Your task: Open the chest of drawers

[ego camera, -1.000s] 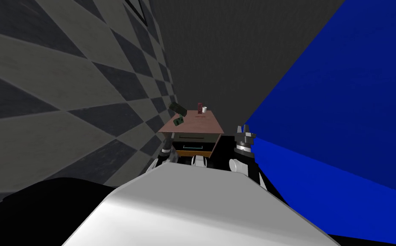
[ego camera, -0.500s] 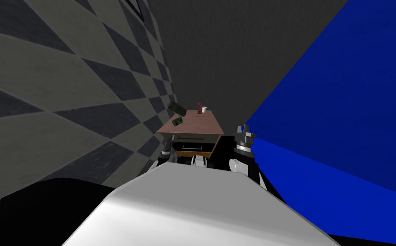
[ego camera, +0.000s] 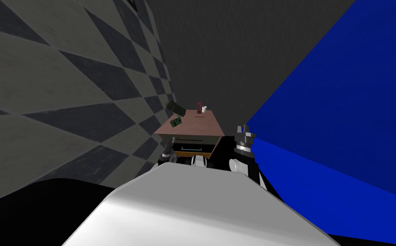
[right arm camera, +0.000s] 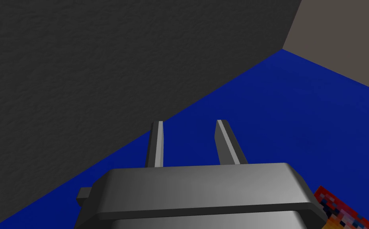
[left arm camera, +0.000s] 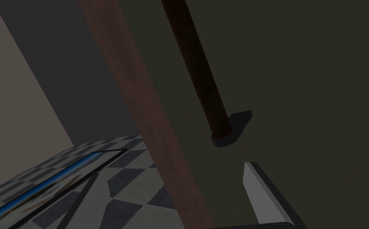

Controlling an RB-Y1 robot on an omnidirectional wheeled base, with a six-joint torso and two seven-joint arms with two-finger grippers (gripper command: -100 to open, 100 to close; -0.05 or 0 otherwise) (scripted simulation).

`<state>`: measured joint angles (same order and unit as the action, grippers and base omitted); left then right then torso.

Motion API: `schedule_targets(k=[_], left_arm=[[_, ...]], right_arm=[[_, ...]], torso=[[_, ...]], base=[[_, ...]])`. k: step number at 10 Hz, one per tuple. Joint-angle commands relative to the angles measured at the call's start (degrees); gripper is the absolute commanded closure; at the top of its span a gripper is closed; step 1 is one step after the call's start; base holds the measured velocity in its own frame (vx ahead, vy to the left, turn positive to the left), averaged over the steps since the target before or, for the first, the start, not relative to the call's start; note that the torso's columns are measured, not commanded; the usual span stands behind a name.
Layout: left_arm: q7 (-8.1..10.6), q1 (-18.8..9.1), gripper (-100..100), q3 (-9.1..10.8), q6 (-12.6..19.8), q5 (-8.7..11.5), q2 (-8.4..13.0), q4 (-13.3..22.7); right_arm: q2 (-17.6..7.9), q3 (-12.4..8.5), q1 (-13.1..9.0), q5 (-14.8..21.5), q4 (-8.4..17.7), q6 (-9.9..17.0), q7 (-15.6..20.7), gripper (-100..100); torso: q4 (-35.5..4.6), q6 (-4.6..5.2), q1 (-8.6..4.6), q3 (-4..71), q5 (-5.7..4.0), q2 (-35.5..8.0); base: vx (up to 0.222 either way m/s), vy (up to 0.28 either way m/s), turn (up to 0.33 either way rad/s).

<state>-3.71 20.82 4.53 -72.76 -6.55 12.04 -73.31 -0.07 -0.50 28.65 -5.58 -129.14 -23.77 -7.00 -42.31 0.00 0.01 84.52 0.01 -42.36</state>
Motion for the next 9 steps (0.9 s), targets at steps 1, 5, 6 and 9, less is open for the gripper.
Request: schedule_targets(k=[1,5,6,9], left_arm=[[-0.35,-0.5,-100,0.16,-2.5,-0.3,-0.4,3.6],[-0.88,-1.5,-100,0.49,-6.8,-0.9,-1.7,9.9],[-1.04,-1.8,-100,0.59,-8.1,-1.0,-2.5,11.8],[-1.45,-2.5,-100,0.86,-11.4,-1.5,-5.5,16.7]], right_arm=[[0.0,0.0,0.0,0.0,0.0,0.0,0.0,0],[0.0,0.0,0.0,0.0,0.0,0.0,0.0,0],[0.0,0.0,0.0,0.0,0.0,0.0,0.0,0],[0.0,0.0,0.0,0.0,0.0,0.0,0.0,0]], torso=[[0.0,0.0,-0.03,0.1,-0.01,0.1],[0.0,0.0,-0.01,0.1,-0.01,0.1],[0.0,0.0,-0.01,0.0,-0.01,0.1],[0.0,0.0,-0.03,0.1,-0.01,0.1]], base=[[0.022,-0.019,0.008],[0.026,-0.016,0.013],[0.022,-0.016,0.007],[0.028,-0.021,0.015]])
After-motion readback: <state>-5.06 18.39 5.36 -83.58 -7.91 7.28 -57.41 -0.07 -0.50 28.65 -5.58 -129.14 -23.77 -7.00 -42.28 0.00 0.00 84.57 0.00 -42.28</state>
